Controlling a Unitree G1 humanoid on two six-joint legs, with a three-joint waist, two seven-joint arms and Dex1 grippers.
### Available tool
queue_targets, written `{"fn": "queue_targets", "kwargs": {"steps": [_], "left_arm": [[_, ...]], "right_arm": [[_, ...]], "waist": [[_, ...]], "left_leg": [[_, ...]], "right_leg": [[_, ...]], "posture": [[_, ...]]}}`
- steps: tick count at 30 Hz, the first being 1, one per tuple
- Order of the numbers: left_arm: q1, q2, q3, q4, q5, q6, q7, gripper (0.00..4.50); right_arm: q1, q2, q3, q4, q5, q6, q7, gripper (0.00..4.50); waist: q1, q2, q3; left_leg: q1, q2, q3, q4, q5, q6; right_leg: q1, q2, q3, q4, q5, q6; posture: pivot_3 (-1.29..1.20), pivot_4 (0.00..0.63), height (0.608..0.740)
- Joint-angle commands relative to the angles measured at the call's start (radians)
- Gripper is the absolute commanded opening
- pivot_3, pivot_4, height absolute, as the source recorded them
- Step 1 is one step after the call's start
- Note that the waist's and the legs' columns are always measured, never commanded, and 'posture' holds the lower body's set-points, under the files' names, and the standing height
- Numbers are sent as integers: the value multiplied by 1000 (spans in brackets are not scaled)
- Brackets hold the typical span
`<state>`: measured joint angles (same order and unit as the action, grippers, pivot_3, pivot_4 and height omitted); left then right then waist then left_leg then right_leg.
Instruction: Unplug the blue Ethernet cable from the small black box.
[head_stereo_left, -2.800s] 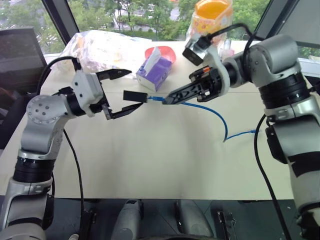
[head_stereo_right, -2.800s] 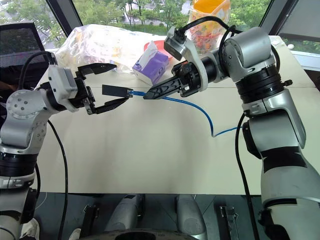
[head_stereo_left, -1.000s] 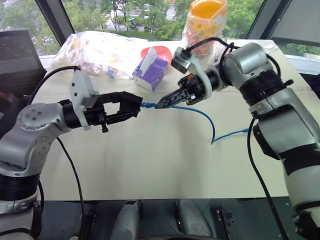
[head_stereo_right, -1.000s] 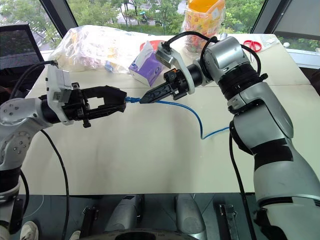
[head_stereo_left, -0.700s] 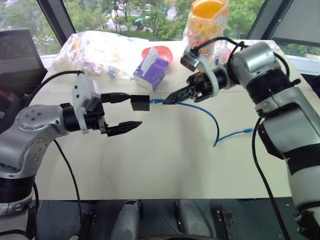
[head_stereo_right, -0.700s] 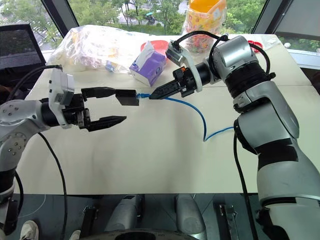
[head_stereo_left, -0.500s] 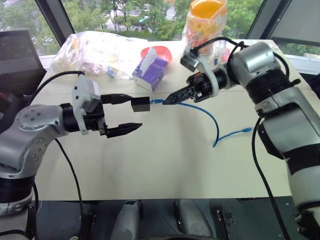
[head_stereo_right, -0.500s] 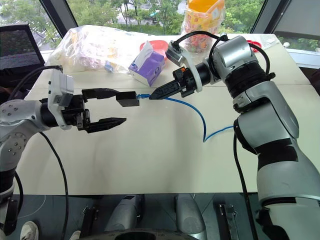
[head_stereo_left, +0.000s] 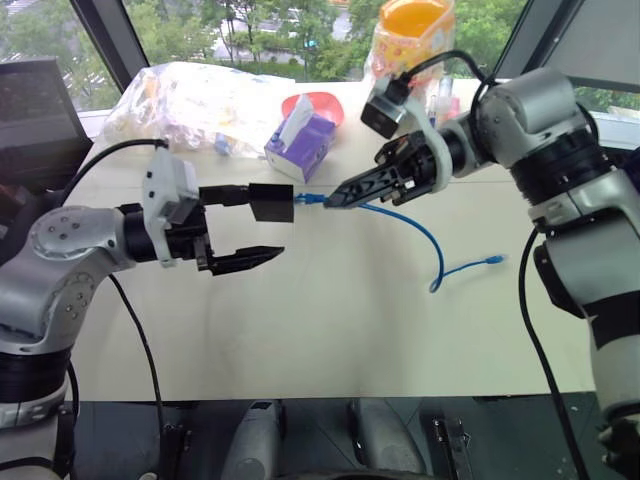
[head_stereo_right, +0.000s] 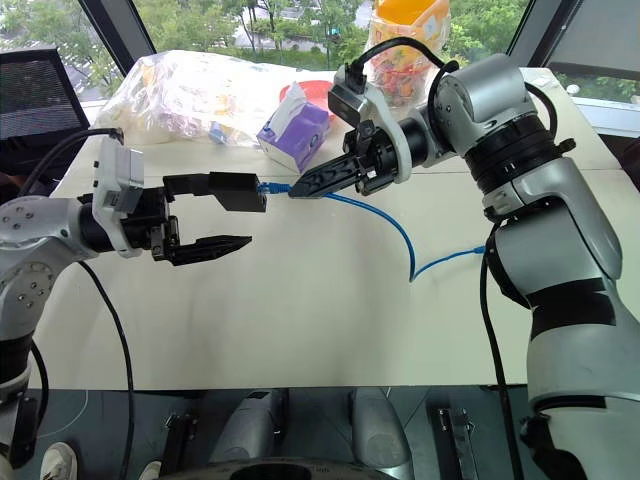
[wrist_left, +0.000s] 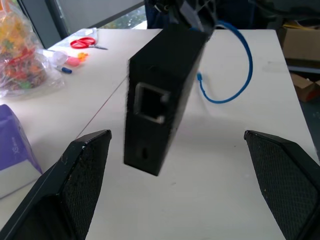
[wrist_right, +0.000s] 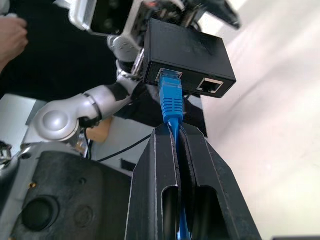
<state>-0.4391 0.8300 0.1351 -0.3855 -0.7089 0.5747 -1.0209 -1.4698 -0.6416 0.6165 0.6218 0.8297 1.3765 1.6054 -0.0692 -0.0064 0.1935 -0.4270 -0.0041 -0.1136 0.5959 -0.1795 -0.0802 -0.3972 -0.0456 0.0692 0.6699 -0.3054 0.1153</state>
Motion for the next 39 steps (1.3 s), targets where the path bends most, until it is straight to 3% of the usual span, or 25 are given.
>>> {"fn": "queue_targets", "kwargs": {"steps": [1,5,7,20,25,28,39], "left_arm": [[-38,-7,27,-7,-22,-4,11,3136],[-50,-16,29,-15,-32,10,18,1148],[-49,-20,31,-27,-48,19,21,460],[7,0,23,-82,-30,33,18,476],[64,-35,4,-51,105,-137,9,476],[103,-75,-9,20,232,-368,-16,476],[199,-98,-5,115,255,-544,-92,476]], "right_arm": [[-11,-13,-2,-41,28,3,9,0],[5,-16,6,-61,27,10,9,0],[12,-16,10,-71,27,13,9,0],[82,-7,-6,-118,-49,-86,9,0],[105,1,-38,-122,-95,-119,9,0],[119,6,-54,-131,-134,-140,9,0],[207,5,-141,-268,-211,-200,-47,0]], "waist": [[0,0,0],[0,0,0],[0,0,0],[0,0,0],[1,0,0],[2,0,0],[2,0,0]], "left_leg": [[0,0,0,0,0,0],[0,0,0,0,0,0],[0,0,0,0,0,0],[0,0,0,0,0,0],[0,0,0,0,0,0],[0,0,0,0,0,0],[0,0,0,0,0,0]], "right_leg": [[0,0,0,0,0,0],[0,0,0,0,0,0],[0,0,0,0,0,0],[0,0,0,0,0,0],[0,0,0,0,0,0],[0,0,0,0,0,0],[0,0,0,0,0,0]], "posture": [[0,150,740],[0,150,740],[0,150,740],[0,150,740],[0,150,740],[0,150,740],[0,150,740]]}}
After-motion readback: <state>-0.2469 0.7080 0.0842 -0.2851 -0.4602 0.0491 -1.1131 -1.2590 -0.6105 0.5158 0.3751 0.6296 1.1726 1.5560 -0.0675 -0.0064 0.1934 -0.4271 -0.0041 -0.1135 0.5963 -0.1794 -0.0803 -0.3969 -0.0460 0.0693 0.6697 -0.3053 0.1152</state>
